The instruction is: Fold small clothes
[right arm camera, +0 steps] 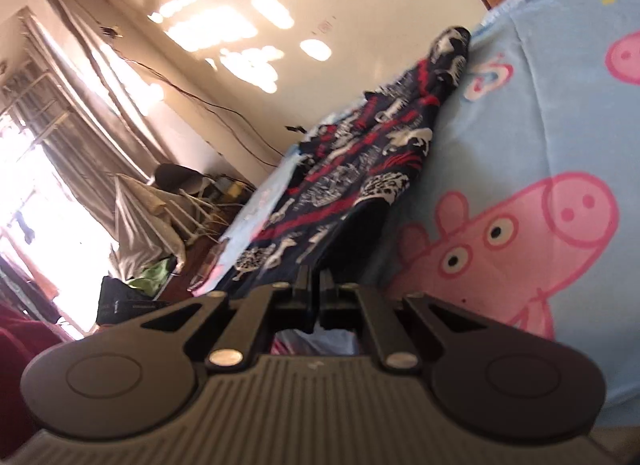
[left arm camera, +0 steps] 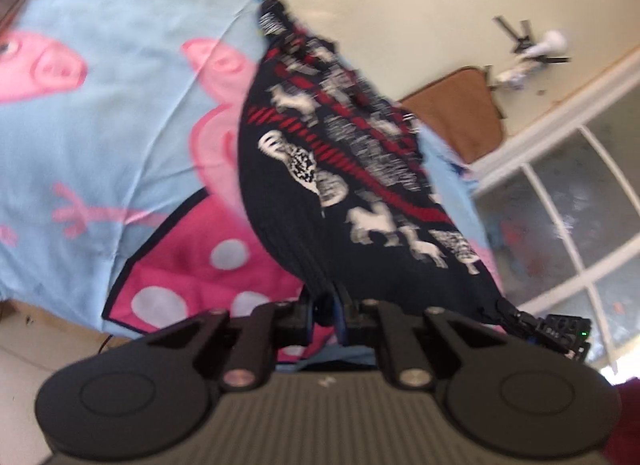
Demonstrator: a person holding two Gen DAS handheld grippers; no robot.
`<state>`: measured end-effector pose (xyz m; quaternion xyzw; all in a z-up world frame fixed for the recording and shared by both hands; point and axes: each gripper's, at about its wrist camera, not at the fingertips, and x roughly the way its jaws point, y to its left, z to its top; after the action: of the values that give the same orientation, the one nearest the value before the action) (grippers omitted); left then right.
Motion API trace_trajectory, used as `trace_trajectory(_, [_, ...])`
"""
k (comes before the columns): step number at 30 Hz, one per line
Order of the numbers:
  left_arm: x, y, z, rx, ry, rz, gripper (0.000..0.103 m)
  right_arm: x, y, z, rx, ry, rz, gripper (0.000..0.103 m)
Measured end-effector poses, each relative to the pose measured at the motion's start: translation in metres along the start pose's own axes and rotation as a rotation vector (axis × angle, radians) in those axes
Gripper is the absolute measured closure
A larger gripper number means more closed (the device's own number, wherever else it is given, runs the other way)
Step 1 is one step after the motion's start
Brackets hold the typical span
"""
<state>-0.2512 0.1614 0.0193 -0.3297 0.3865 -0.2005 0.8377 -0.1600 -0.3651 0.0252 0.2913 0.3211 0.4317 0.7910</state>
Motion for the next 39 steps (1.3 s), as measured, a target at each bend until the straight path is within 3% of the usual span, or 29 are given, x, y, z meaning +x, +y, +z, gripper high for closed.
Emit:
trace_trajectory(3, [-0.02, -0.008, 0.006, 0.011, -0.064, -0.081, 0.094, -0.022, 0.005, 0.002, 0.002, -0.03, 0.033, 0.1])
trace_trajectory(7, [-0.012, -0.005, 0.021, -0.053, -0.136, -0.16, 0.093, -0.025, 0.0, 0.01, 0.045, -0.147, 0.062, 0.1])
trace_trajectory(9, [-0.003, 0.002, 0.026, -0.109, -0.141, -0.142, 0.092, -0.018, -0.007, 0.018, 0.053, -0.174, -0.048, 0.098])
trace_trajectory(12, [0.007, 0.012, 0.028, -0.148, -0.142, -0.114, 0.086, -0.006, -0.019, 0.023, 0.045, -0.107, -0.221, 0.096])
trace_trajectory(15, [0.012, 0.017, 0.028, -0.154, -0.132, -0.101, 0.082, 0.005, -0.027, 0.017, 0.083, -0.031, -0.18, 0.088])
trace_trajectory(16, [0.013, 0.017, 0.028, -0.154, -0.13, -0.102, 0.079, 0.007, -0.028, 0.014, 0.097, -0.018, -0.161, 0.083])
trace_trajectory(18, [0.014, 0.018, 0.027, -0.153, -0.121, -0.094, 0.069, 0.013, -0.029, 0.008, 0.113, 0.016, -0.147, 0.055])
trace_trajectory(20, [0.015, 0.02, 0.027, -0.159, -0.119, -0.059, 0.045, 0.021, -0.028, 0.003, 0.122, 0.054, -0.131, 0.054])
trace_trajectory(26, [0.008, 0.028, 0.03, -0.182, -0.13, -0.029, 0.02, 0.042, -0.027, 0.001, 0.159, 0.146, -0.09, 0.053])
trace_trajectory(30, [0.014, 0.035, 0.029, -0.197, -0.108, -0.02, 0.02, 0.049, -0.025, 0.004, 0.164, 0.165, -0.077, 0.054])
trace_trajectory(34, [0.018, 0.039, 0.028, -0.177, -0.112, -0.04, 0.021, 0.052, -0.026, 0.003, 0.174, 0.169, -0.083, 0.066])
trace_trajectory(36, [0.019, 0.039, 0.027, -0.146, -0.086, -0.033, 0.048, 0.051, -0.029, 0.003, 0.19, 0.167, -0.096, 0.079])
trace_trajectory(37, [0.023, 0.039, 0.027, -0.136, -0.05, -0.029, 0.077, 0.052, -0.03, 0.002, 0.189, 0.17, -0.111, 0.091])
trace_trajectory(38, [0.026, 0.04, 0.026, -0.136, -0.016, -0.033, 0.094, 0.053, -0.03, 0.001, 0.183, 0.179, -0.122, 0.095])
trace_trajectory(39, [0.029, 0.042, 0.024, -0.139, 0.003, -0.038, 0.093, 0.052, -0.03, 0.0, 0.182, 0.179, -0.115, 0.095])
